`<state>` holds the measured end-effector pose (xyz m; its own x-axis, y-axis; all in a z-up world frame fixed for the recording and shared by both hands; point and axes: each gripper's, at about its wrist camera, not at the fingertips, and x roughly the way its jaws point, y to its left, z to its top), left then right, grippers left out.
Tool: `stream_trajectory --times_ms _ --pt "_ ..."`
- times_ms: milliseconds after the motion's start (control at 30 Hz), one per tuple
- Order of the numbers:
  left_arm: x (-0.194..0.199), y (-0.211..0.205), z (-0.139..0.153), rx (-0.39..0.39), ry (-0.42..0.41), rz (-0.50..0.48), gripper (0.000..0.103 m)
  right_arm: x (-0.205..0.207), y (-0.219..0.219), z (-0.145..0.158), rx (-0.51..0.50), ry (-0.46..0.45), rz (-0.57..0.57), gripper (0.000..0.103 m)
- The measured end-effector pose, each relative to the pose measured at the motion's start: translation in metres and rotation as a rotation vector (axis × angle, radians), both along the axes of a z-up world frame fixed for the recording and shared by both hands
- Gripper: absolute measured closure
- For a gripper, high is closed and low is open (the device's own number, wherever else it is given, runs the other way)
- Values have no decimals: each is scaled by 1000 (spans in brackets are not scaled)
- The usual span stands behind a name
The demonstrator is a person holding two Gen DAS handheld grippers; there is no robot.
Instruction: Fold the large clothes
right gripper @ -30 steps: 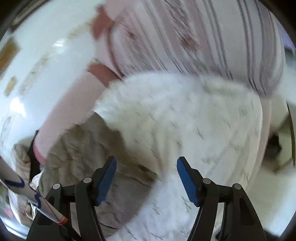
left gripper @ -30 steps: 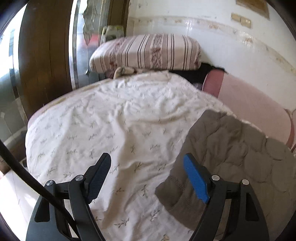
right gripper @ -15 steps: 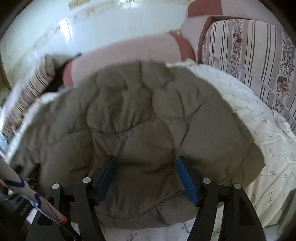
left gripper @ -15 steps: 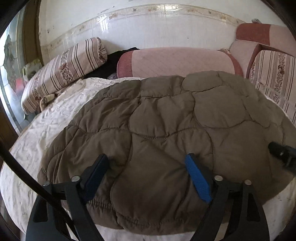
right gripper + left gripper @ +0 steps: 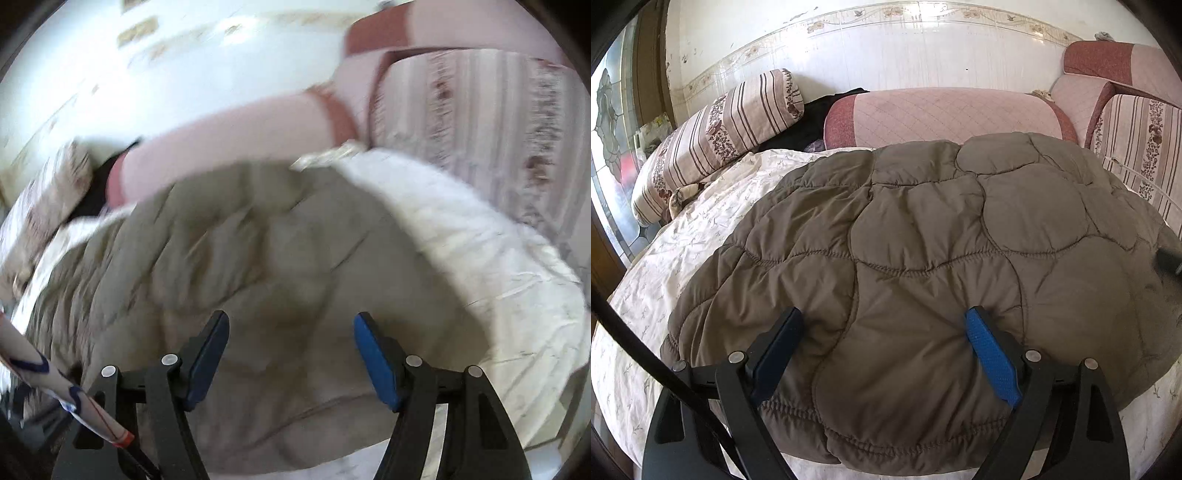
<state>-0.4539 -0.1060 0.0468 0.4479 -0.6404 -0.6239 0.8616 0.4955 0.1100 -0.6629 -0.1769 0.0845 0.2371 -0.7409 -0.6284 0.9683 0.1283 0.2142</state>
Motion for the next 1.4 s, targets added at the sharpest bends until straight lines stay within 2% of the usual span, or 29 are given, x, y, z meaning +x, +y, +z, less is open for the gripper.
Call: stream_trajectory --times_ms 100,167,333,433,633,833,1067,1400 --pt "0 0 0 0 -4 1 13 -24 -10 -8 50 -17 -110 31" --pt "0 0 1 0 -6 1 13 -32 -18 -14 98 -42 -130 35" --pt "-1 0 -1 0 -14 1 13 -22 -23 -25 145 17 -106 32" --pt "-2 0 -1 -2 -17 0 13 -20 -21 -23 130 37 -109 32" --pt "-2 0 -1 -3 -15 3 13 -13 -1 -6 11 39 -67 32" --pt "-1 -1 -1 -3 -14 3 13 3 -1 -13 29 64 -2 32" --pt "-2 -1 -1 -2 -15 3 13 22 -1 -24 47 140 59 31" --pt "-1 13 4 -34 24 21 13 23 21 -5 -23 106 62 31"
